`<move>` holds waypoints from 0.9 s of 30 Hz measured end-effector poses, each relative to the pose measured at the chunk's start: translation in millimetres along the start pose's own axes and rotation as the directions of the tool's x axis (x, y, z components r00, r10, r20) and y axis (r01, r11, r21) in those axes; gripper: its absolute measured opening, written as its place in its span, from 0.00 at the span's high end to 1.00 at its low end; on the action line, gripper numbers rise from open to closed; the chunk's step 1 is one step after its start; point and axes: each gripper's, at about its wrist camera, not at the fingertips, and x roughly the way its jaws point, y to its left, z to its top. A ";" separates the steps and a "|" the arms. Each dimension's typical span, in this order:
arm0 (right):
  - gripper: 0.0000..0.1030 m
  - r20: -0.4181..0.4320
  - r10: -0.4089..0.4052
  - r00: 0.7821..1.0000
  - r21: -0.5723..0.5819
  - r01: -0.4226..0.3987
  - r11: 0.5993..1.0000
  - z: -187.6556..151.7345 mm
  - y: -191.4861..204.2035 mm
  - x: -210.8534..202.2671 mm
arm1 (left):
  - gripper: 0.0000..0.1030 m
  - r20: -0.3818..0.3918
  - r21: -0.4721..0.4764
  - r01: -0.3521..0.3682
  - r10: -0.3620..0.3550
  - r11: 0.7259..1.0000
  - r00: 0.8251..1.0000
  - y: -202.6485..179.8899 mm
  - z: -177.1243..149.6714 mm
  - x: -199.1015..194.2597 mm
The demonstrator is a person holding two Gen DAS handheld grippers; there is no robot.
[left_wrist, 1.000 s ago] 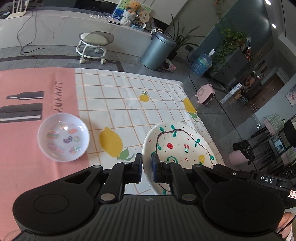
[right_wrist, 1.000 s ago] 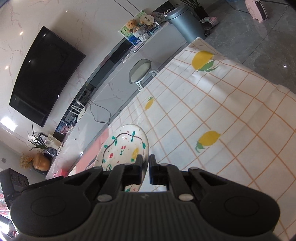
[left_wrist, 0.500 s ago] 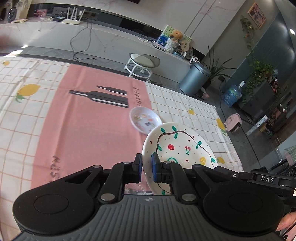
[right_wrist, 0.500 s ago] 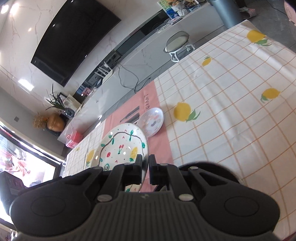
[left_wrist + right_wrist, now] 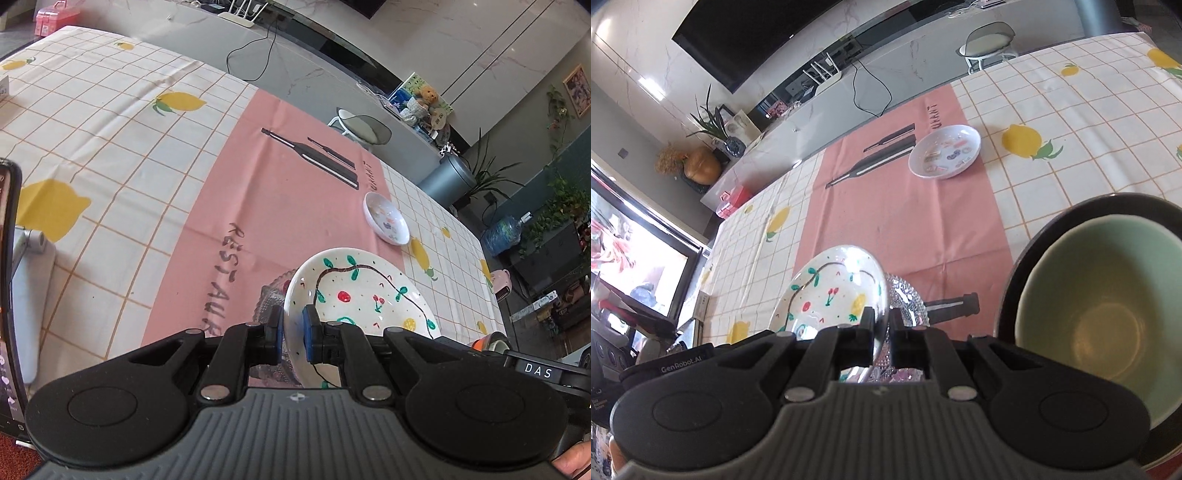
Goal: Organize plates and bowls
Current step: 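Lift the white plate and carry it over the glass plate, then lower the white plate onto the glass plate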
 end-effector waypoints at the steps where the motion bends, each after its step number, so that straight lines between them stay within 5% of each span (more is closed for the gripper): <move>1: 0.94 -0.003 -0.010 1.000 -0.011 0.010 1.000 -1.9 2.0 2.3 | 0.89 0.000 -0.004 -0.001 0.001 1.000 1.000 1.9 -1.1 -0.3; 27: 0.88 0.039 -0.237 0.971 -0.260 0.239 0.936 -31.3 27.5 38.2 | 0.88 -0.003 0.057 -0.092 0.092 0.994 0.996 -1.2 -22.1 14.3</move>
